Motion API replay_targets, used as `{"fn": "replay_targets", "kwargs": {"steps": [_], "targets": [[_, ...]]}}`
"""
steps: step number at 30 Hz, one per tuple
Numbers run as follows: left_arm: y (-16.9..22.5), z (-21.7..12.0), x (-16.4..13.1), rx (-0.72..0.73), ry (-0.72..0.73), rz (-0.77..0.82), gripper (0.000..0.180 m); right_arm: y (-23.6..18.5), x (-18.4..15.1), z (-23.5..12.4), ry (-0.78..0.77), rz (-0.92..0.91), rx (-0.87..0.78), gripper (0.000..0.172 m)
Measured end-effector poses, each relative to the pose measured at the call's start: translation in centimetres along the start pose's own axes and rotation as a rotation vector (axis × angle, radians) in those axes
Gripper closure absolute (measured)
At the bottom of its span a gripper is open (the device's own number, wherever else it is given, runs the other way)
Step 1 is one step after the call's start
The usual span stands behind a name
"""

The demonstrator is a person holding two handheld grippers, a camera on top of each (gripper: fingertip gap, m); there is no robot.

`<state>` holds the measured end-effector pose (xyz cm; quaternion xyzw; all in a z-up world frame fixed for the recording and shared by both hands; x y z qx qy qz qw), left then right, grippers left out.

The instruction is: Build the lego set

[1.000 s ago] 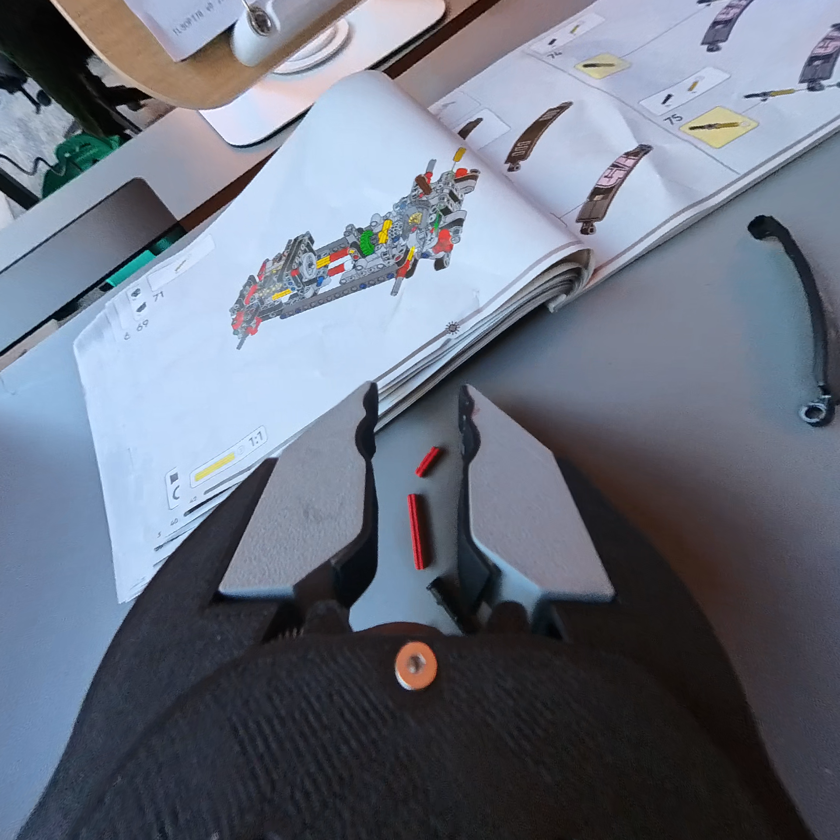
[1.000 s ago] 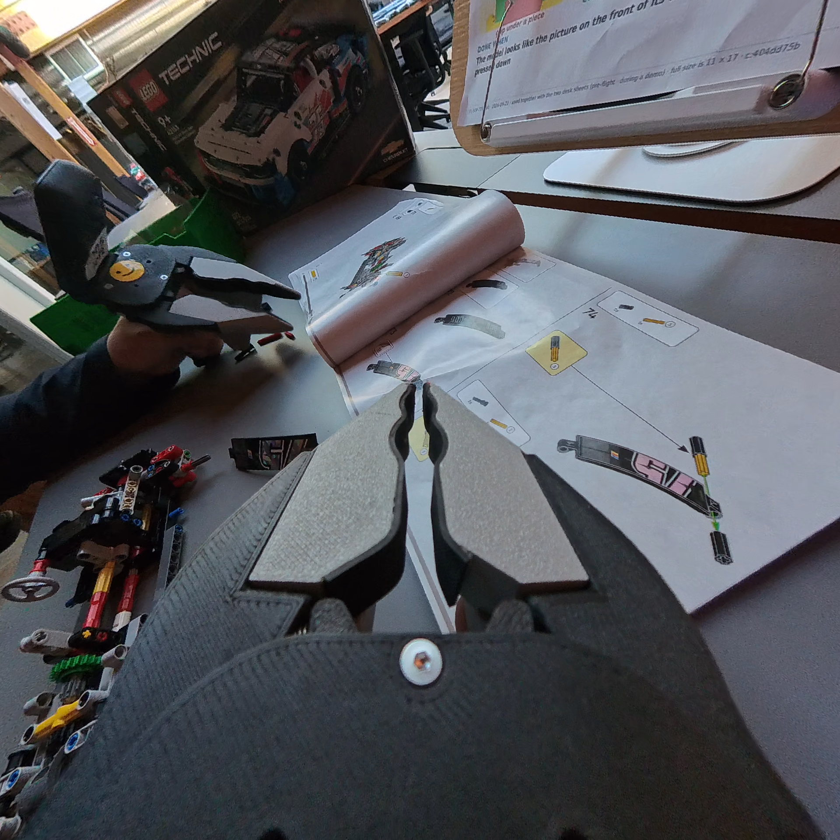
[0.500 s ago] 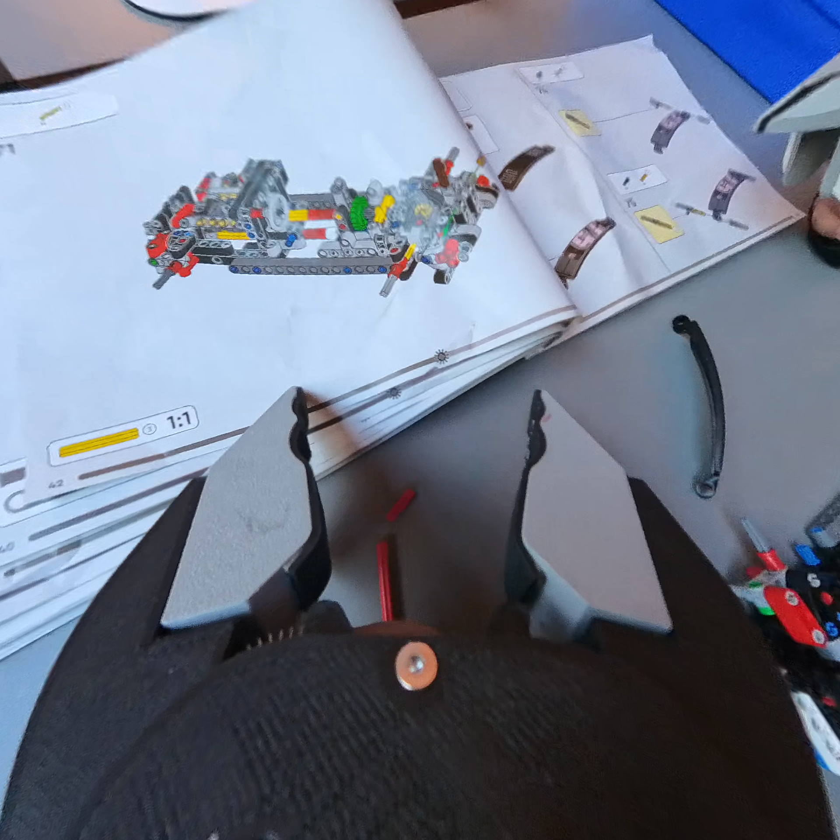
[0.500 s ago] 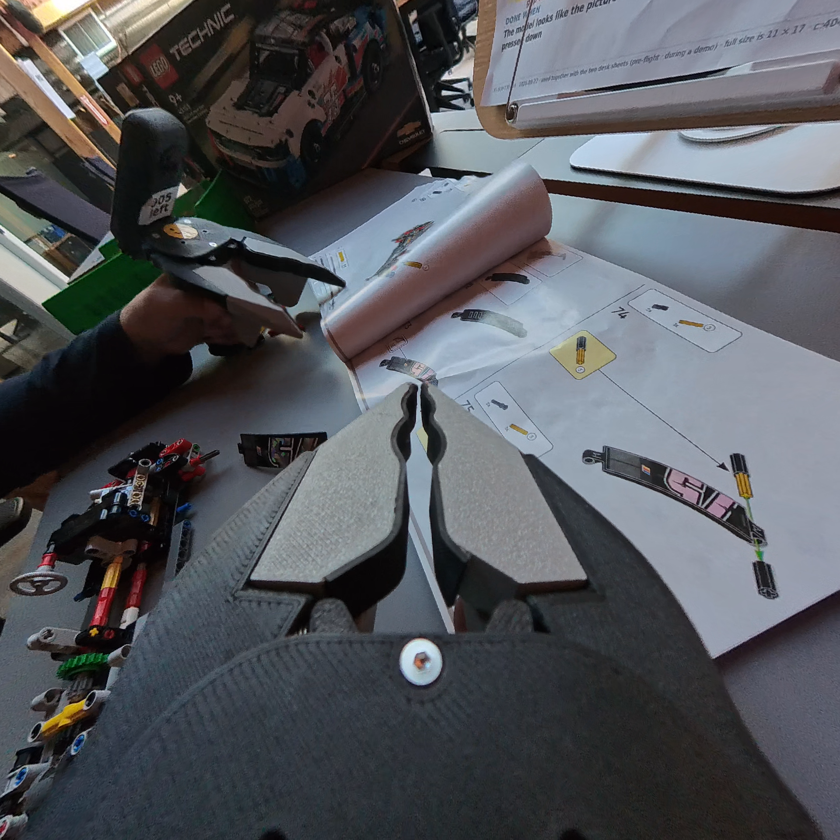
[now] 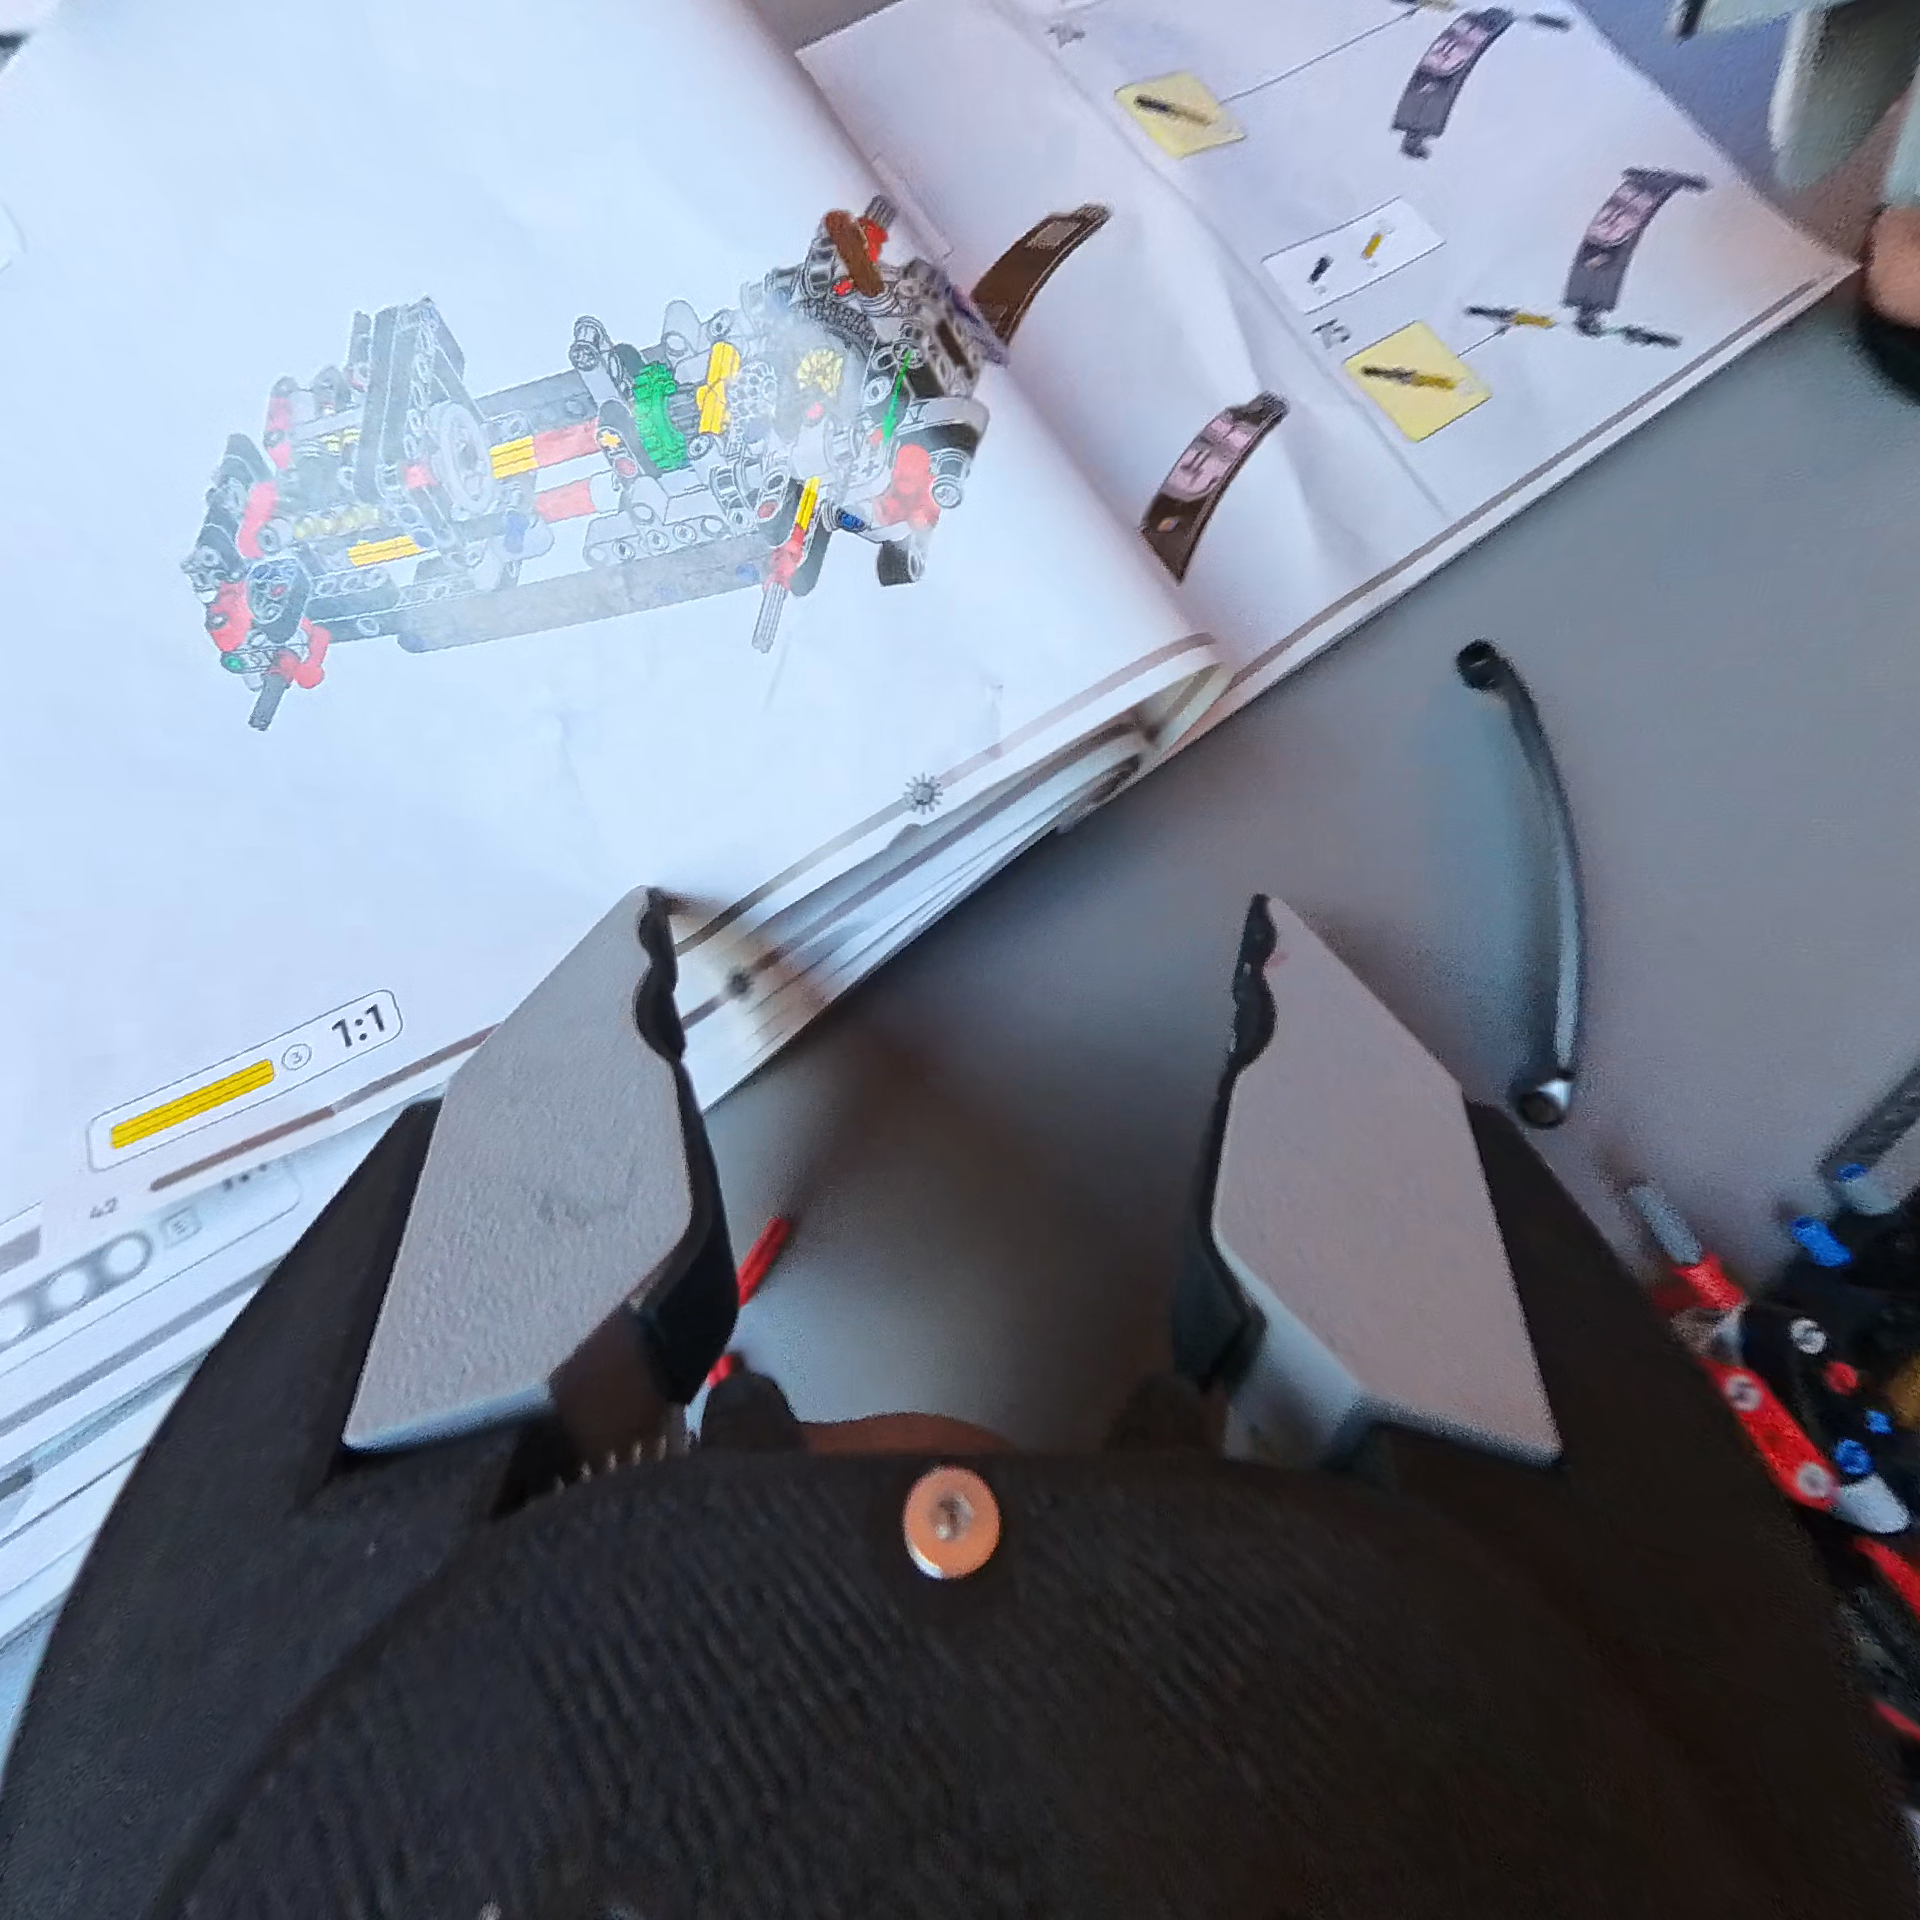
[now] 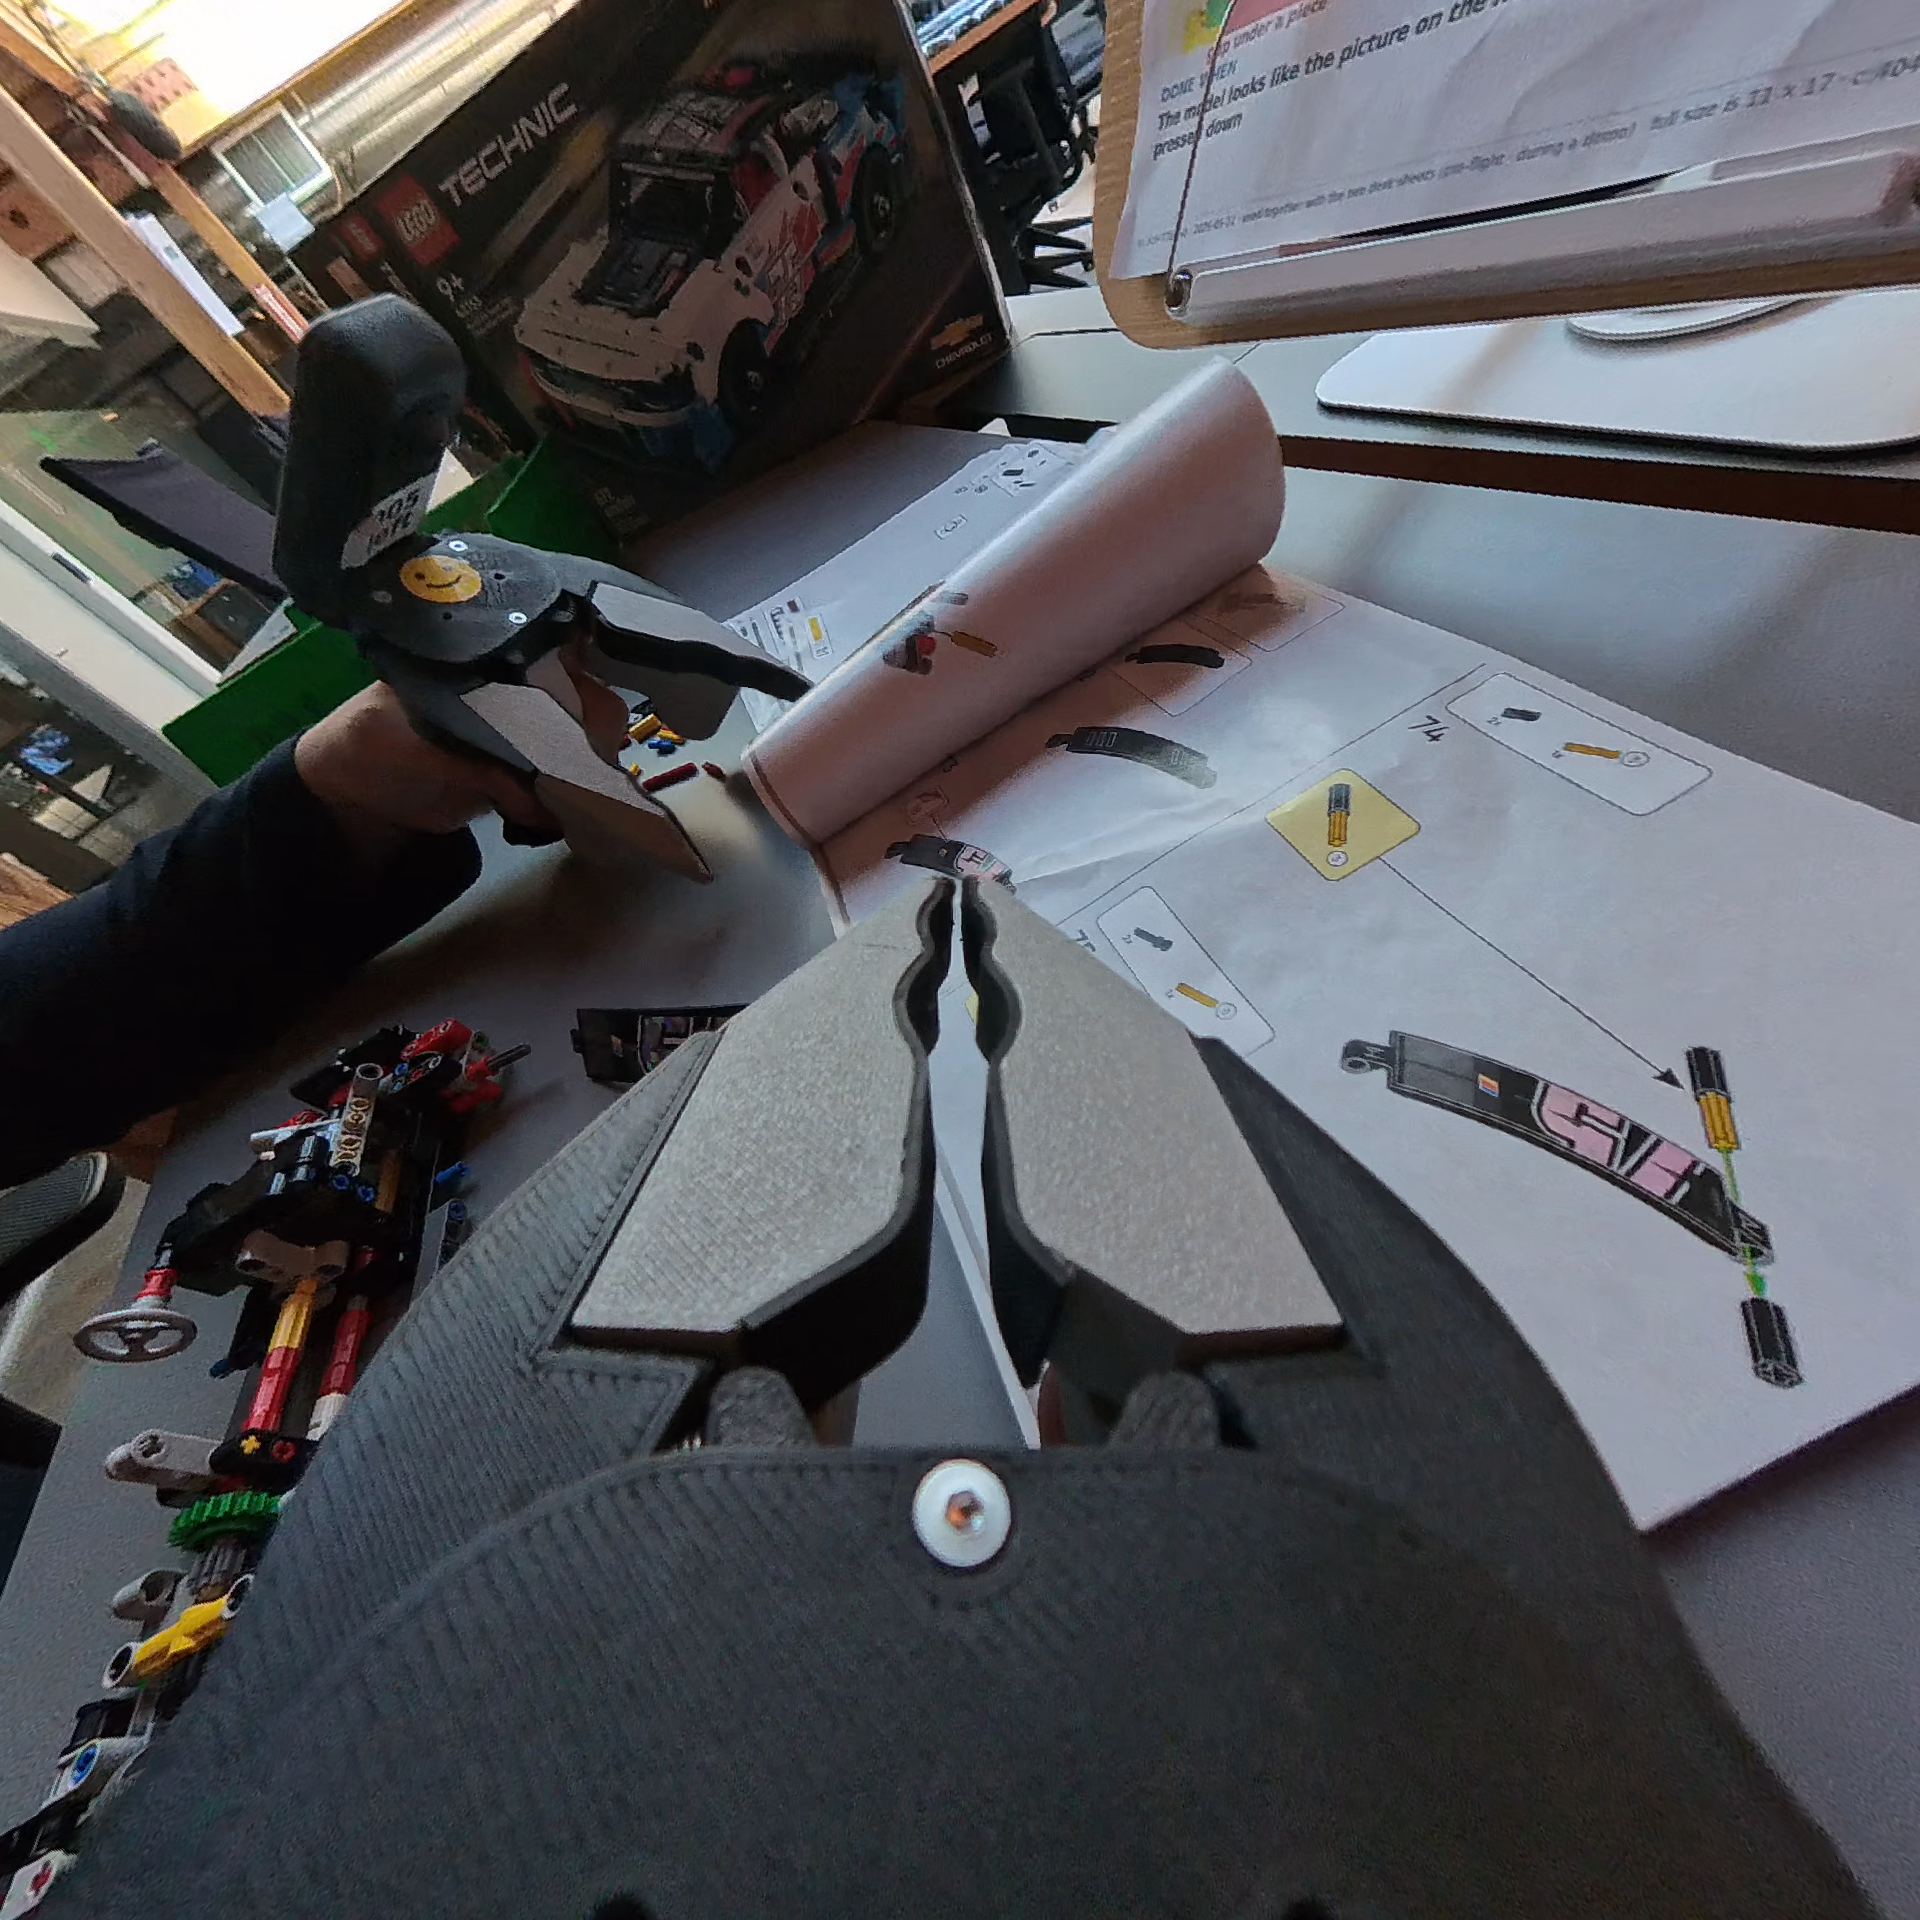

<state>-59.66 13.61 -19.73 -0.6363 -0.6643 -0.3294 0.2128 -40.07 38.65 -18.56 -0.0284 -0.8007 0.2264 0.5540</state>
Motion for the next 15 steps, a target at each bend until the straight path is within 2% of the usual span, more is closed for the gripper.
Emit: {"fn": "replay_targets", "kwargs": {"steps": [4, 8, 11, 15], "targets": [[0.7, 0.3, 0.7, -0.043, 0.023, -0.011, 0.077, -0.9, 0.0, 0.5, -0.009, -0.063, 0.025, 0.166], [1.4, 0.8, 1.0, -0.051, 0.027, 0.01, 0.077, -2.5, -0.2, 1.9, -0.071, -0.162, 0.011, 0.137], [2.0, 1.1, 1.3, -0.064, 0.038, 0.023, 0.077, -4.0, -0.4, 3.3, -0.152, -0.257, -0.045, 0.123], [2.7, 1.3, 1.6, -0.075, 0.045, 0.033, 0.077, -6.1, 0.0, 4.8, -0.238, -0.391, -0.166, 0.115]]}}
Point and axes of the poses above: each gripper's, where its closed fingertips meet, z out along the fingers, x out of its top, y = z × x across the jaws, the point moved 10 cm from there along -z, back along the fingers, and after that the axes turned 6 degrees about -x, right-handed, at the moved point
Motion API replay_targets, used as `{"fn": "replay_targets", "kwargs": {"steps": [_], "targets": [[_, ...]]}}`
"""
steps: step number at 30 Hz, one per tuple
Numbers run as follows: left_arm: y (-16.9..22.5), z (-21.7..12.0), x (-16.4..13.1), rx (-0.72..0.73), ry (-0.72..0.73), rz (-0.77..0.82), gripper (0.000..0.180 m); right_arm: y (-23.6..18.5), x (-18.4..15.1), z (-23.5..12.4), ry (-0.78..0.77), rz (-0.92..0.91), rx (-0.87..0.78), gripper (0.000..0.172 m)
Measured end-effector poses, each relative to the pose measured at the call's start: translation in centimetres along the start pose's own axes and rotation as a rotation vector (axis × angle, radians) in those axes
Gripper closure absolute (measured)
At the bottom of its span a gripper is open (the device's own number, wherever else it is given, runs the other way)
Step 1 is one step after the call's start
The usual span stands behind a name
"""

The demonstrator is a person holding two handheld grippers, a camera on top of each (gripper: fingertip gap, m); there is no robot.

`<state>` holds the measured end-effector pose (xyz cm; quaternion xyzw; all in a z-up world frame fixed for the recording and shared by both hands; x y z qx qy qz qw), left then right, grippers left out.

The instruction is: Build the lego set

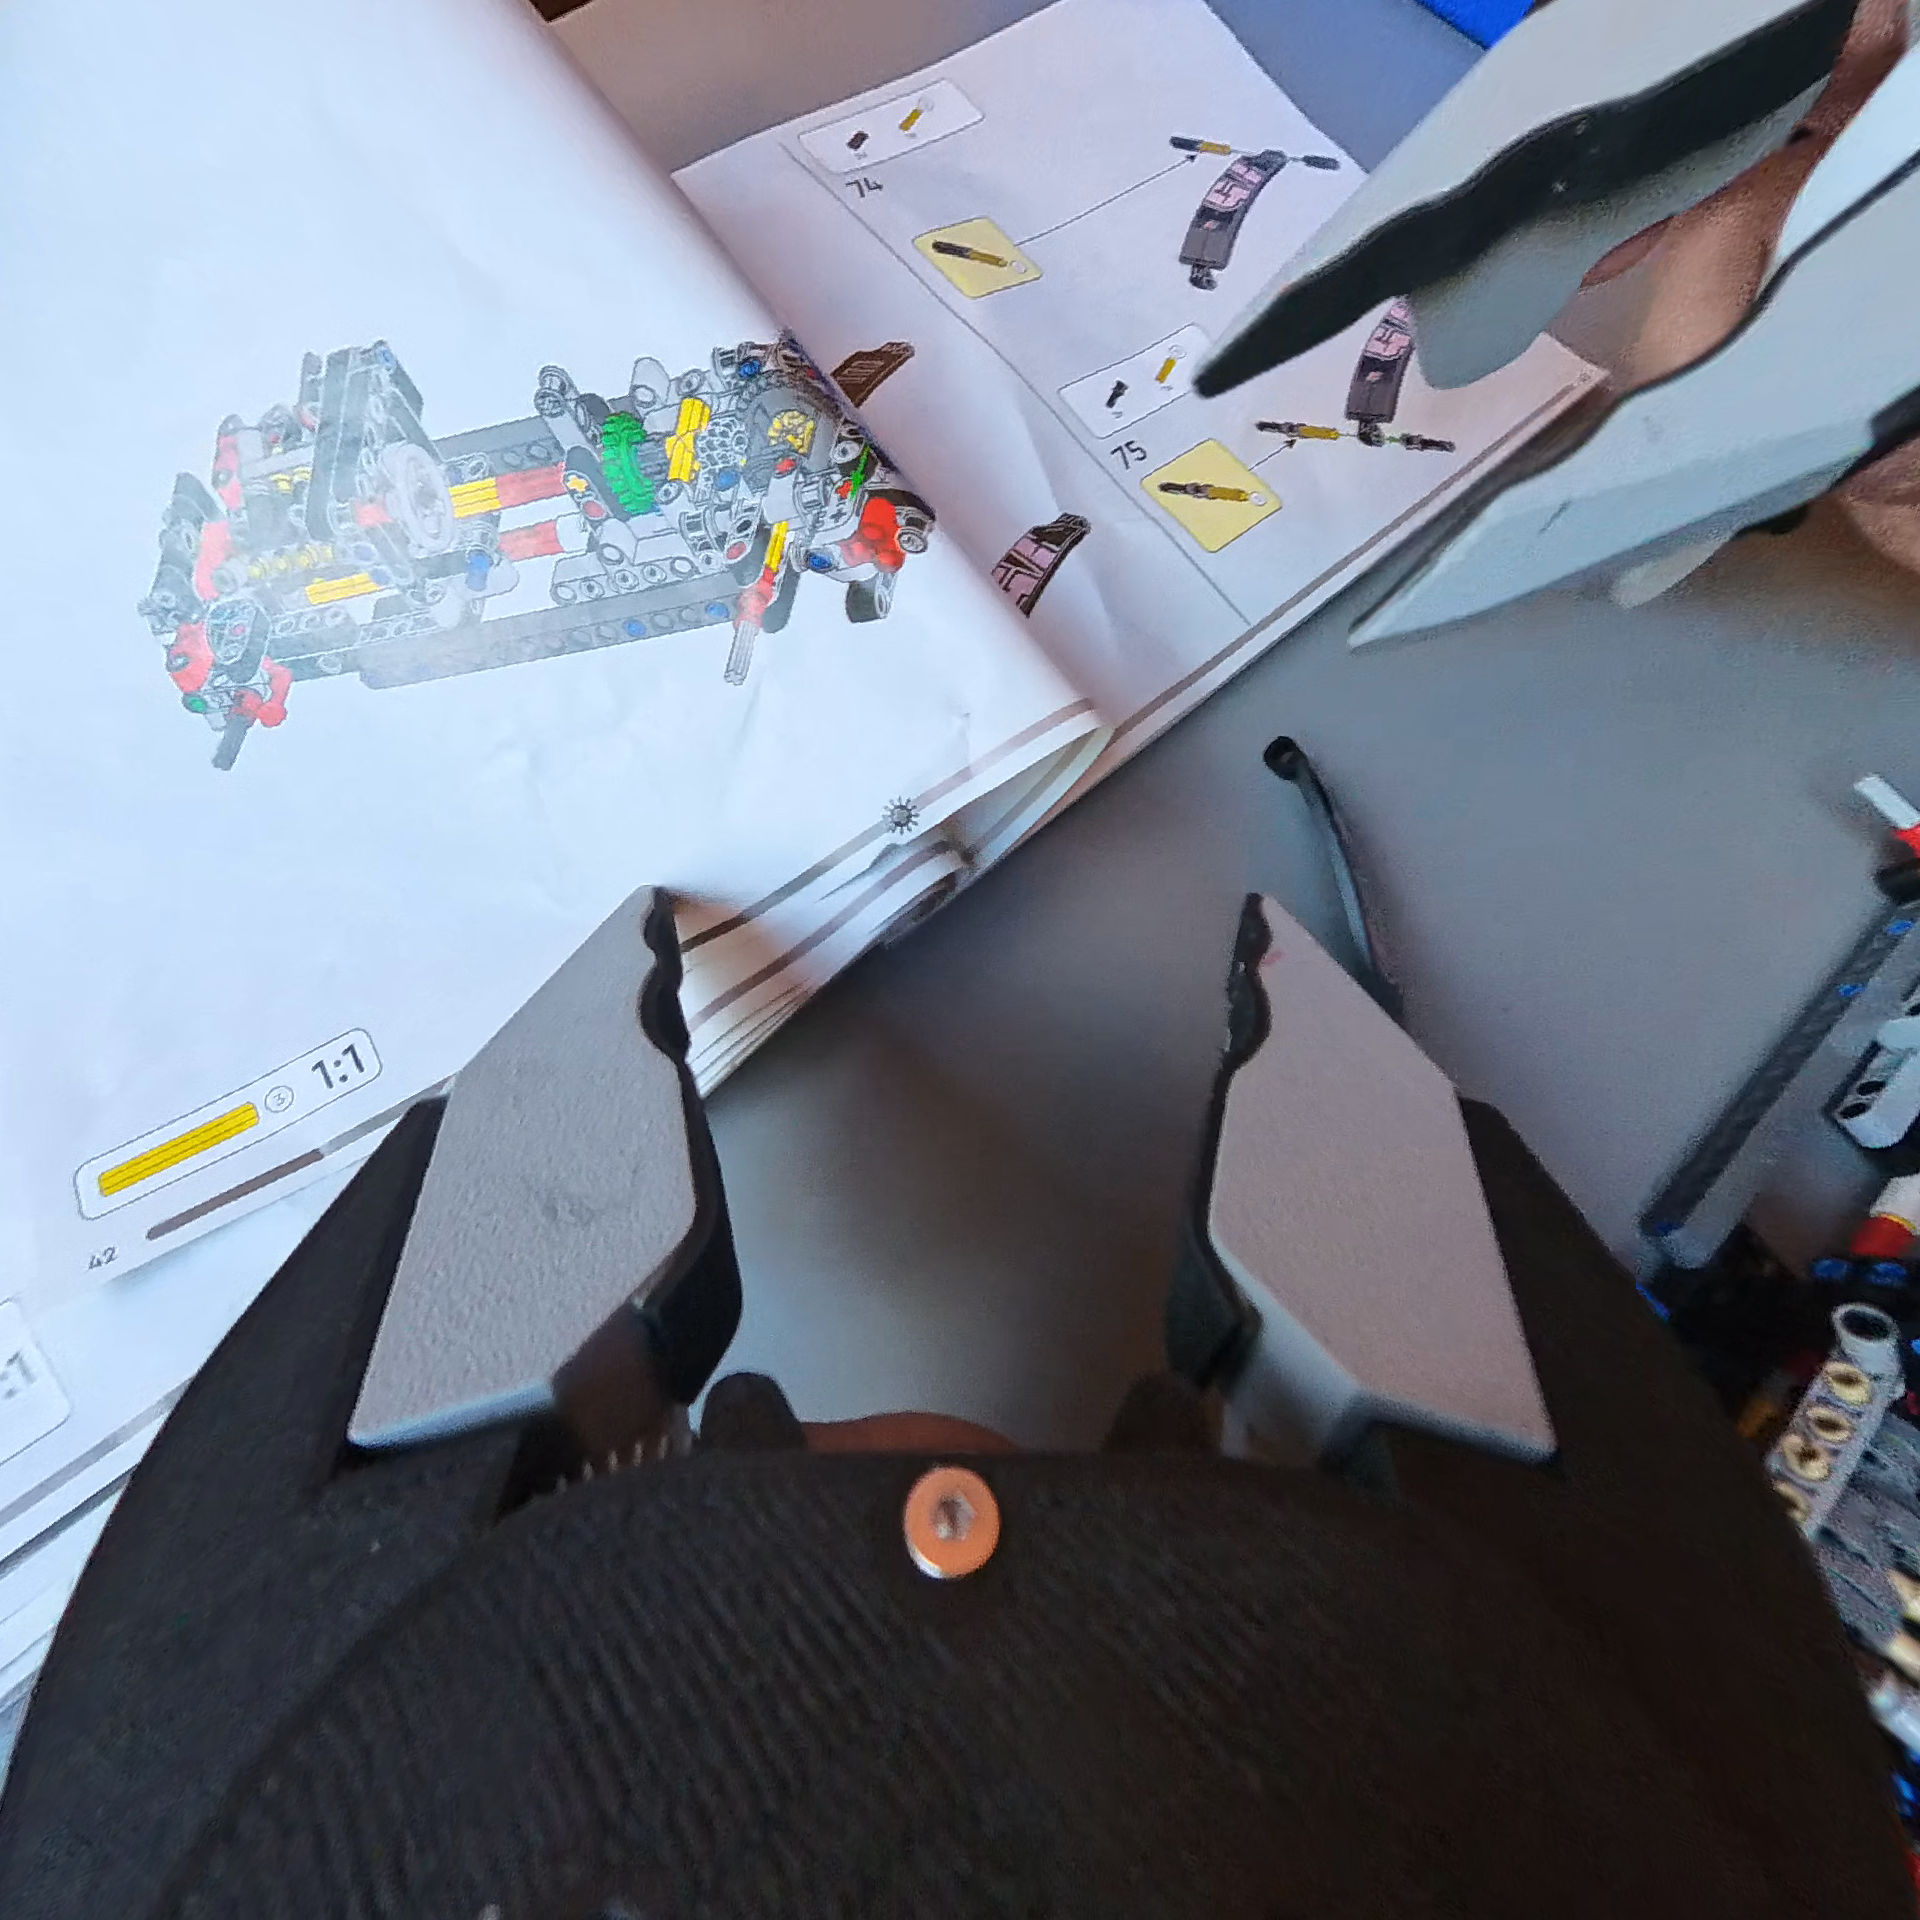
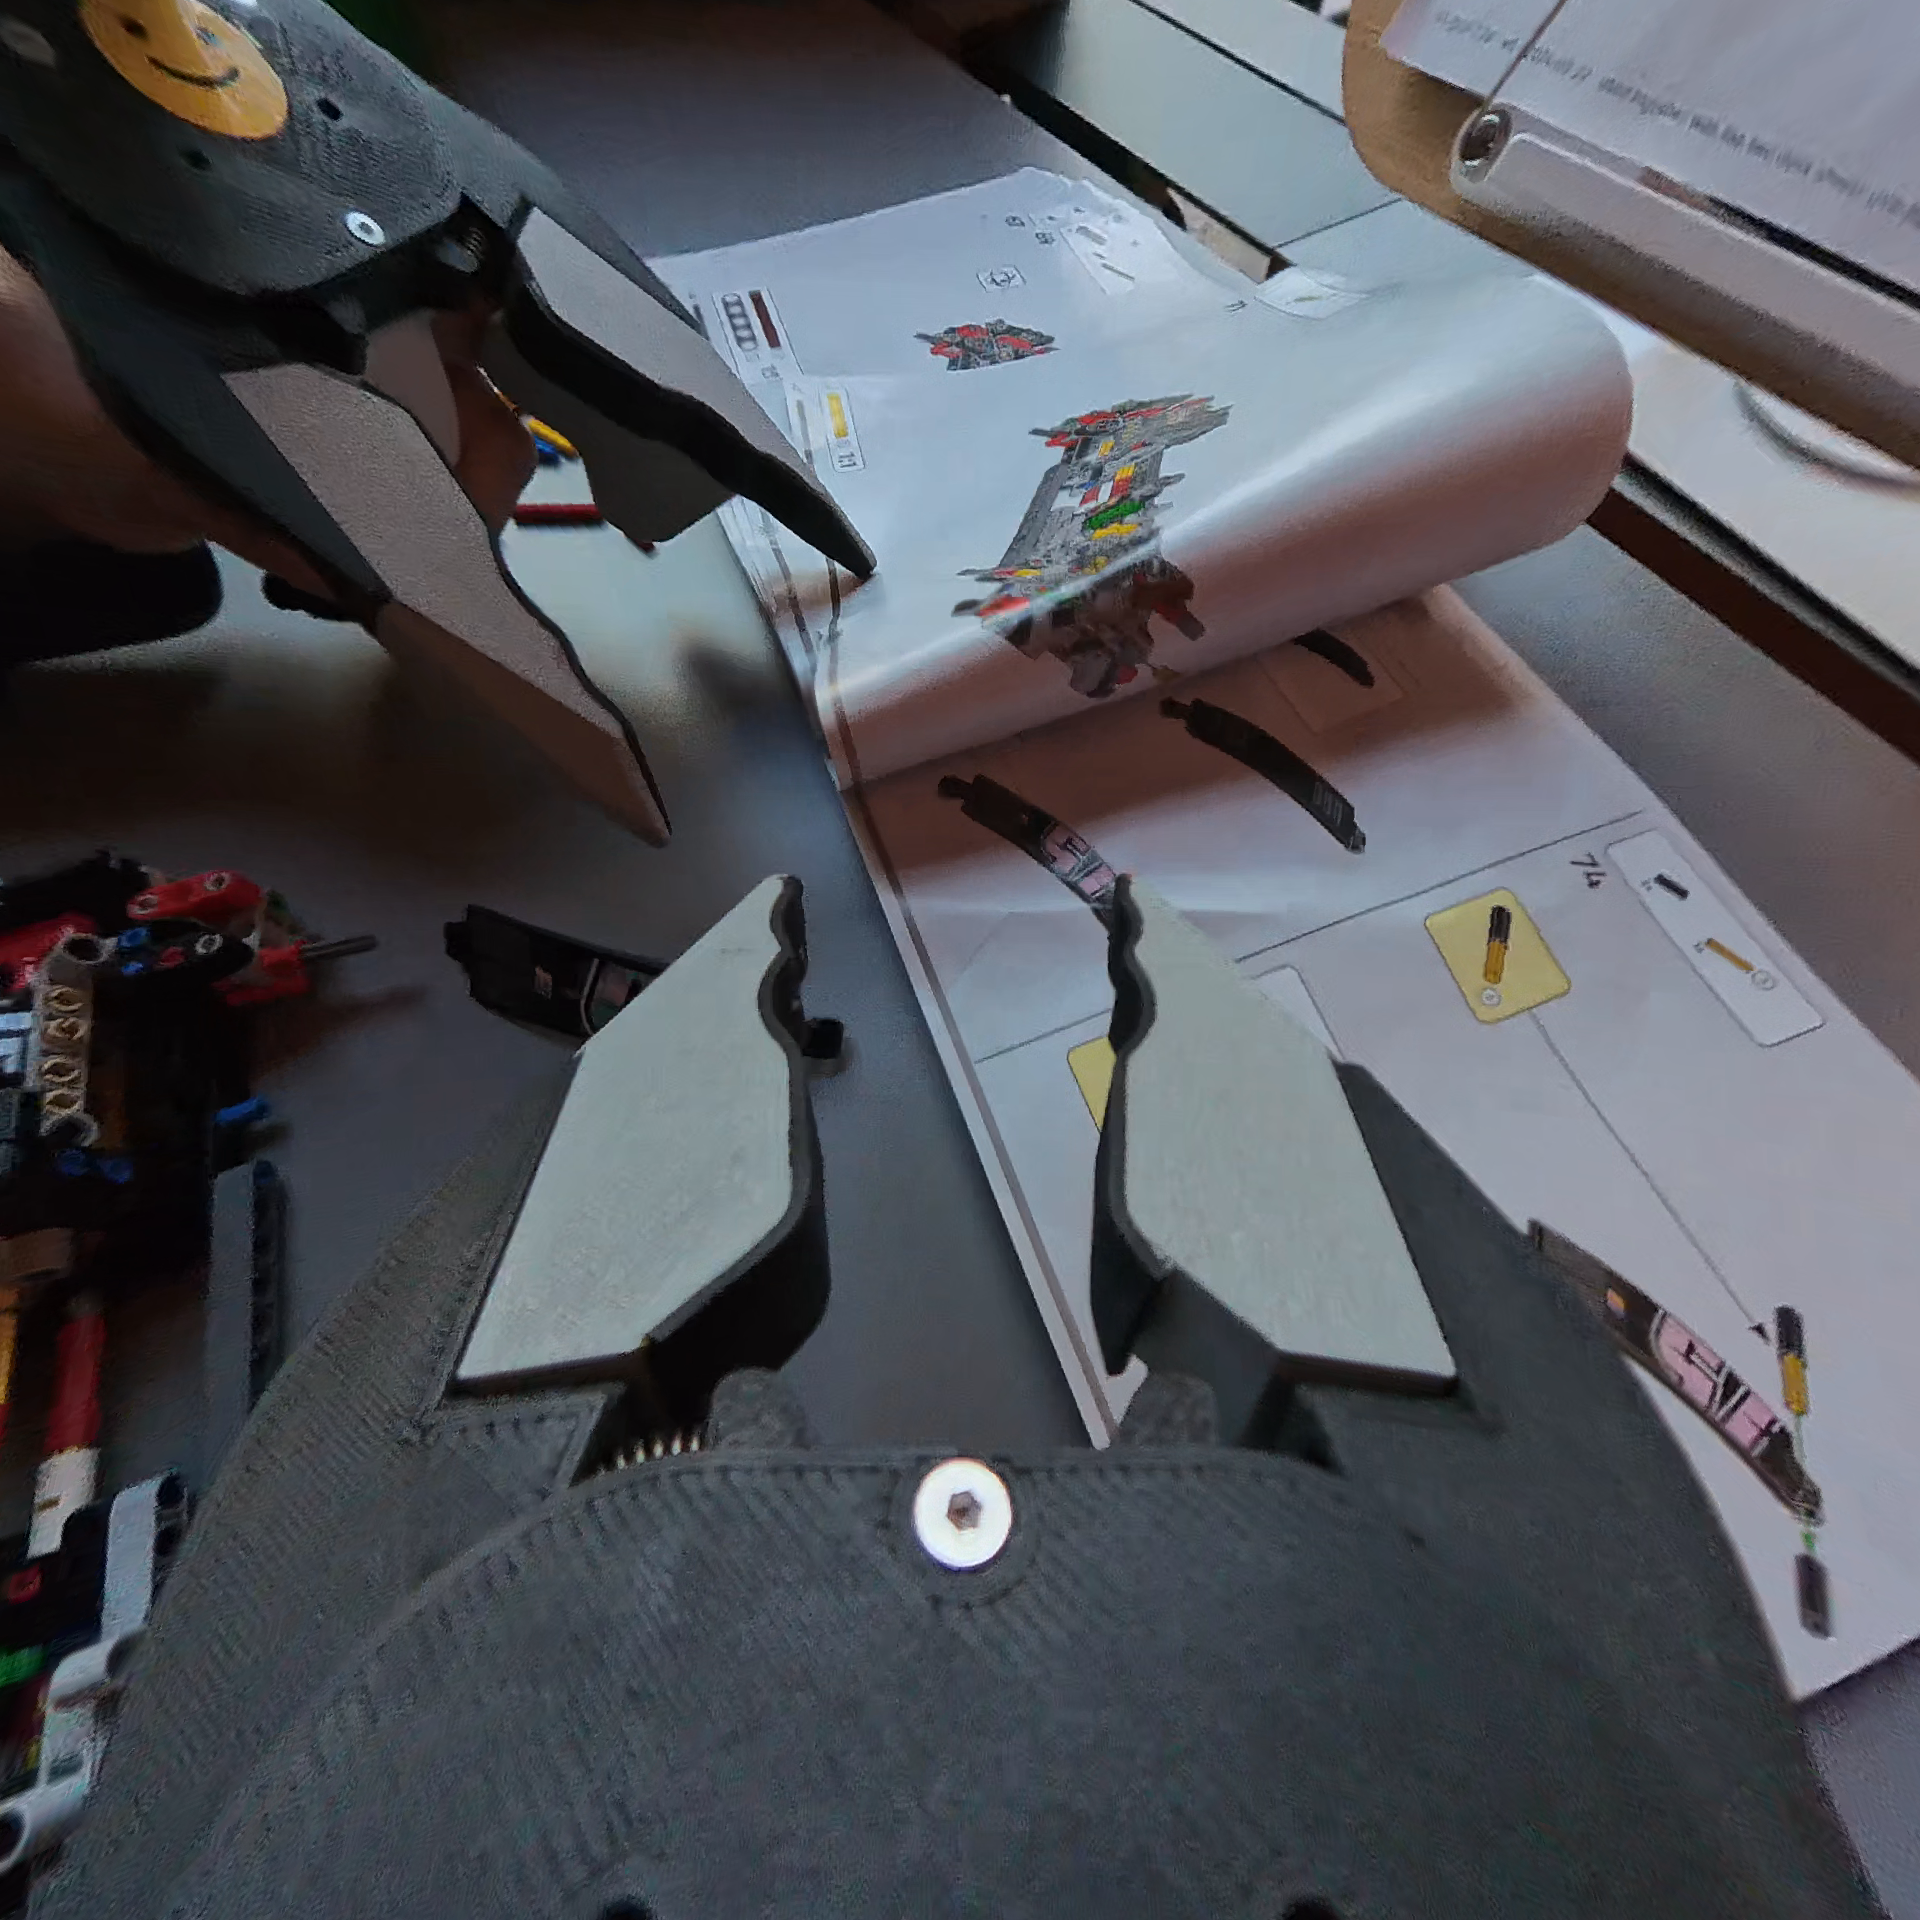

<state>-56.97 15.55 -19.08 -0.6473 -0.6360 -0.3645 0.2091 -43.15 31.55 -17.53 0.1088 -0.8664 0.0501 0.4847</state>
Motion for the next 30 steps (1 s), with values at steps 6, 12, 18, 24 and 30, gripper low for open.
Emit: {"fn": "replay_targets", "kwargs": {"steps": [6, 12, 18, 24, 30], "targets": [[0.4, 0.2, -0.1, 0.01, 0.002, 0.024, 0.077, -2.5, 2.1, 2.7, -0.106, -0.102, -0.086, 0.107], [0.7, -0.2, -0.2, -0.004, 0.034, 0.032, 0.08, -3.2, 1.9, 5.2, -0.226, -0.261, -0.237, 0.128], [-0.7, -3.5, -0.4, 0.038, 0.124, -0.017, 0.092, -2.0, 1.3, 3.9, -0.195, -0.134, -0.175, 0.134], [-3.1, -6.2, -1.9, 0.099, 0.175, -0.127, 0.091, 0.0, -0.6, 2.9, -0.216, 0.03, -0.11, 0.129], [-3.6, -4.3, -2.6, -0.075, 0.185, -0.27, 0.089, 1.5, -1.2, 1.7, -0.135, 0.215, 0.0, 0.127]]}}
Point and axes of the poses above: each gripper's, where its closed fingertips meet, z out along the fingers, x out of its top, y = z × x across the jaws, the point moved 10 cm from there along -z, back along the fingers, and after that the axes turned 6 degrees about -x, right-handed, at the moved point
